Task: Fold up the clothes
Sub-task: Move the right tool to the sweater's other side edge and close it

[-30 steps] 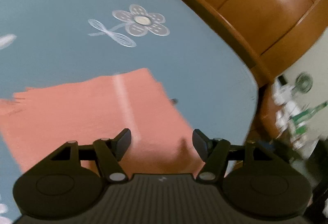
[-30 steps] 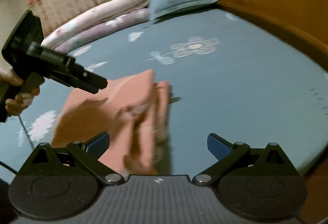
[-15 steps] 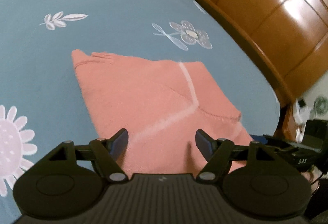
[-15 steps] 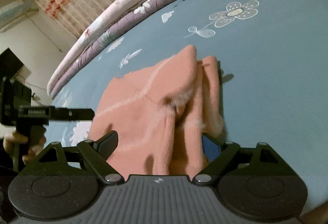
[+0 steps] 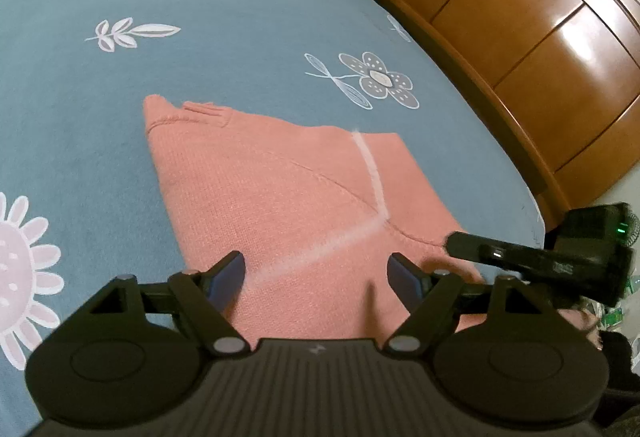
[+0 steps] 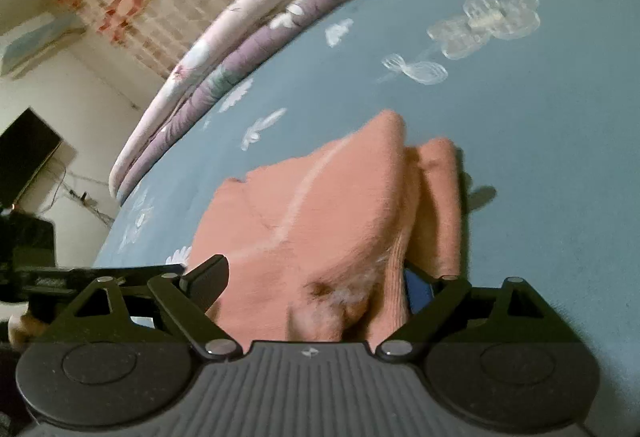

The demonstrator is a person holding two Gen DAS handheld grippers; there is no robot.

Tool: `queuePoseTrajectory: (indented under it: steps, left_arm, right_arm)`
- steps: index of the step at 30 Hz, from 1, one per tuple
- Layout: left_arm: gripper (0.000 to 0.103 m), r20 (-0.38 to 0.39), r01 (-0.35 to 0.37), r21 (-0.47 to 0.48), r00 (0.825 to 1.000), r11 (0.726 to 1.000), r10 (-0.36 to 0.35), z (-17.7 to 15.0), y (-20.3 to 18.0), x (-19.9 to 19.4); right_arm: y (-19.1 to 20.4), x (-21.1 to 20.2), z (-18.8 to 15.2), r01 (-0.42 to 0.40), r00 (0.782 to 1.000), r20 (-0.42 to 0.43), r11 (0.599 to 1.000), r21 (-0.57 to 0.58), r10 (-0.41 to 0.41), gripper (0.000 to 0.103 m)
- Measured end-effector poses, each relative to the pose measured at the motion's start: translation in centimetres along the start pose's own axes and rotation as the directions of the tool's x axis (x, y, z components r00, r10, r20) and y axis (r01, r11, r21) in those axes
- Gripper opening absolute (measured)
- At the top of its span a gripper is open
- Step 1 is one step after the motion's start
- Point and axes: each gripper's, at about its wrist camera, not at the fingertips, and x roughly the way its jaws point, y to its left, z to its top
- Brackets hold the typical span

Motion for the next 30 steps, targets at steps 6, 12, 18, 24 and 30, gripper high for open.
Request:
queuePoseTrajectory:
  steps: [6, 12, 18, 24, 30]
  left_arm:
    - [0.085, -0.009, 0.001, -0.001, 1.0, 1.0, -0.001, 0.0, 0.1, 0.4]
    - [0.085, -0.018, -0.008, 0.015, 1.0, 1.0, 0.008, 0.1, 0.1, 0.4]
    - [0.085, -0.019, -0.033, 0.015, 0.999, 0.999, 0.033, -0.2, 0.3, 0.2]
    - [0.085, -0.005, -0.048, 0.039, 0.999, 0.998, 0.048, -0.1, -0.4, -0.1]
    - [0.085, -0.015, -0.01, 0.146, 1.0, 0.989, 0.012, 0.3, -2.2, 1.2]
  right_arm:
    - [4.5, -0.2, -1.0, 0.07, 0.998, 0.009, 0.978, -0.194, -0.07, 0.098]
    - [-0.3, 1.7, 0.2, -0.052, 0.998, -0.033, 0.999, 0.011, 0.052, 0.098]
    - [-4.2, 3.2, 1.0, -0.108, 0.992, -0.045, 0.982, 0.158, 0.116, 0.044]
    - [-2.8, 2.3, 1.6, -0.056, 0.998, -0.032, 0.996, 0.071, 0.059, 0.033]
    - [-2.8, 1.4, 2.4, 0.001, 0.999, -0.033, 0.999, 0.039, 0.0, 0.033]
